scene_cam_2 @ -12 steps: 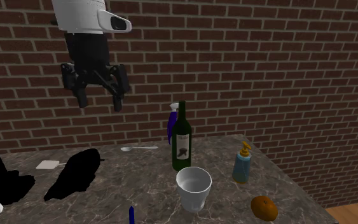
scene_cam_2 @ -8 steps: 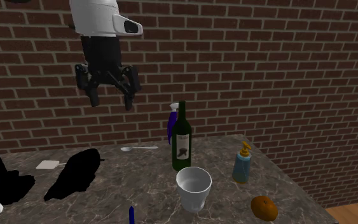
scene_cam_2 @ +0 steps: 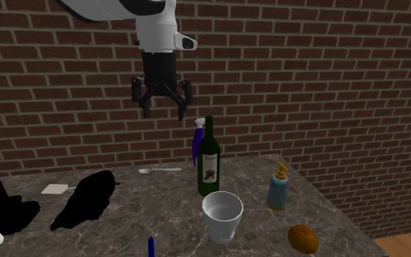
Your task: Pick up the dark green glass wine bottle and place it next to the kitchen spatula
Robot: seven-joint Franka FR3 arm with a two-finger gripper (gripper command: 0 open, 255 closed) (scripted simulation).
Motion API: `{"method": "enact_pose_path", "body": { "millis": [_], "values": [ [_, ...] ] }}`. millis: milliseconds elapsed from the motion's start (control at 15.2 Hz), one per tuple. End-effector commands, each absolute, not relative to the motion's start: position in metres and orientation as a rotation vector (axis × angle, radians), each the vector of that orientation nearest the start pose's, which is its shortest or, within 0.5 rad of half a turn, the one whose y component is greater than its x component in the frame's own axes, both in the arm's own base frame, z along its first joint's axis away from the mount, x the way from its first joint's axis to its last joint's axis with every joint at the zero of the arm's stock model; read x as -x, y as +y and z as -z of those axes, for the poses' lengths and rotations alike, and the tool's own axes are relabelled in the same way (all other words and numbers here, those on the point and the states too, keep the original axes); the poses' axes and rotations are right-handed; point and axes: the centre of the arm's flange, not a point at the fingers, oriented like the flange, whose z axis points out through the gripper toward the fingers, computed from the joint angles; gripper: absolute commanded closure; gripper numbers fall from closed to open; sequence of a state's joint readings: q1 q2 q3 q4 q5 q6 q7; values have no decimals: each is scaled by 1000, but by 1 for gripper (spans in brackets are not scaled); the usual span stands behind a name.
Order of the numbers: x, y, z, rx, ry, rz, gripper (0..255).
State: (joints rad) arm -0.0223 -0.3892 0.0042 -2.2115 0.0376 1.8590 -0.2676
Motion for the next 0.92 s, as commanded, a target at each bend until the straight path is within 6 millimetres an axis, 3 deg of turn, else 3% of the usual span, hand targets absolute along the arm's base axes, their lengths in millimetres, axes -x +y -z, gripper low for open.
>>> {"method": "enact_pose_path", "body": {
  "millis": [0,858],
  "values": [
    [-466,-16,-530,3086,-386,65,0],
    [-631,-54,-501,3057,-482,73,0]
  ]
}}
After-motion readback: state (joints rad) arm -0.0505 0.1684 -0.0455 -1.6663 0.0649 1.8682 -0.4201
